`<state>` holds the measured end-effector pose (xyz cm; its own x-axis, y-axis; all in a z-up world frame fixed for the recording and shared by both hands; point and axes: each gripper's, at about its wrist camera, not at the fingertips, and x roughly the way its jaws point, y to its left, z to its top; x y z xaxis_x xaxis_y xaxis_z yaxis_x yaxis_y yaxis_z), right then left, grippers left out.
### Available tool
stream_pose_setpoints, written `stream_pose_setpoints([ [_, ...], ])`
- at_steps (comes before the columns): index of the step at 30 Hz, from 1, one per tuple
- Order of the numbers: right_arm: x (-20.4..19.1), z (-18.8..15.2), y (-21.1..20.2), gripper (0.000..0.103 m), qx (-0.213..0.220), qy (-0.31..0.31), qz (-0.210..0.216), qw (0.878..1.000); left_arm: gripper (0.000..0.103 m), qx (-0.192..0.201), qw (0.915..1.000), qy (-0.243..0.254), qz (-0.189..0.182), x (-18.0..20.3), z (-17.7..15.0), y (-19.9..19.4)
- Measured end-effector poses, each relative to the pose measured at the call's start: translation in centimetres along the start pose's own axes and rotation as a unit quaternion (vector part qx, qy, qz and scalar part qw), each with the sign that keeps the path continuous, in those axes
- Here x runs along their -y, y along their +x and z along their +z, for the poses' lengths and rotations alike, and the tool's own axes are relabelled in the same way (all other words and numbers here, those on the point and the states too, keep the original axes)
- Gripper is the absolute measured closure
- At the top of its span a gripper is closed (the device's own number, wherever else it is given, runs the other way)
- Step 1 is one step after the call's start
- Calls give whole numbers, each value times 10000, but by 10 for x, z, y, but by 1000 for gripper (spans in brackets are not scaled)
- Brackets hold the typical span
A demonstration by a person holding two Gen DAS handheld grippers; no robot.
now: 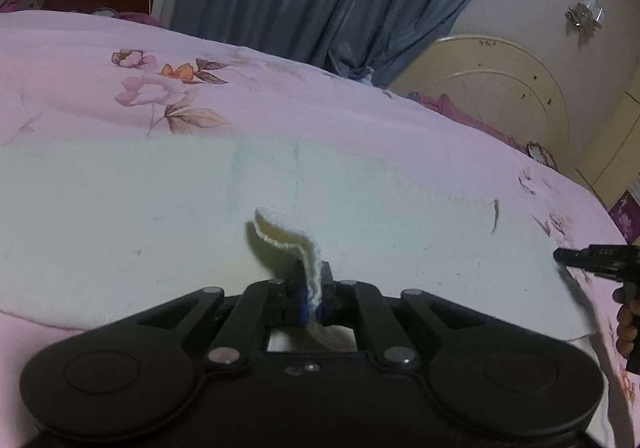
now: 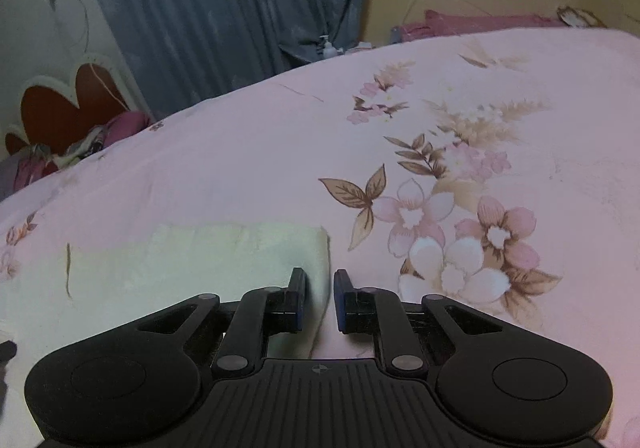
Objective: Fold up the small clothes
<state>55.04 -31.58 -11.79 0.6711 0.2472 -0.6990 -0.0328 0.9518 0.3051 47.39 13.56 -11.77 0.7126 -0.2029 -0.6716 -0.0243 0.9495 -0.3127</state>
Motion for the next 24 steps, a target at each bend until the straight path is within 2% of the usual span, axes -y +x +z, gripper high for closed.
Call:
stream_pose_setpoints([
  [1,-2,1,-3,89,66,-34,-12,10000,89,33,10000,-24,72,-1,3,-3],
  [2,-5,1,-8,89,101,-76,4,9999,81,211,9994,-1,274,1,3,-12],
  [3,-9,1,-12,89,126,-156,21,9998,80,486,9977,113,467,4,2,-23],
  [5,-19,-4,-24,89,165,-413,-28,9990,80,756,9955,336,461,13,2,-36],
  [7,-27,-15,-31,89,74,-632,-12,9980,80,683,9951,667,269,28,-1,-34],
  [9,-34,-33,-22,89,-279,-947,-207,9949,74,208,9954,915,173,39,-6,-13],
  [10,-34,-41,-18,89,-318,-1009,-283,9940,74,-174,9957,892,166,39,-9,1],
  [13,-34,-40,-32,89,-184,-947,-376,9946,76,-26,9957,898,220,42,-10,-5],
  [15,-41,-43,-53,89,27,-1017,-269,9945,75,337,9947,962,132,46,-16,-20],
  [16,-44,-47,-61,89,49,-1063,-169,9942,74,353,9945,979,92,47,-18,-22],
  [18,-52,-61,-65,89,-85,-1238,-102,9922,71,-39,9946,1019,189,48,-25,-8],
  [20,-56,-81,-53,89,-358,-1357,-282,9897,70,40,9947,1011,155,45,-29,-7],
  [22,-65,-82,-55,89,-310,-1474,-436,9876,70,76,9953,938,226,44,-24,-12],
  [24,-69,-77,-64,89,-148,-1407,-392,9892,60,315,9953,865,288,40,-25,-22],
])
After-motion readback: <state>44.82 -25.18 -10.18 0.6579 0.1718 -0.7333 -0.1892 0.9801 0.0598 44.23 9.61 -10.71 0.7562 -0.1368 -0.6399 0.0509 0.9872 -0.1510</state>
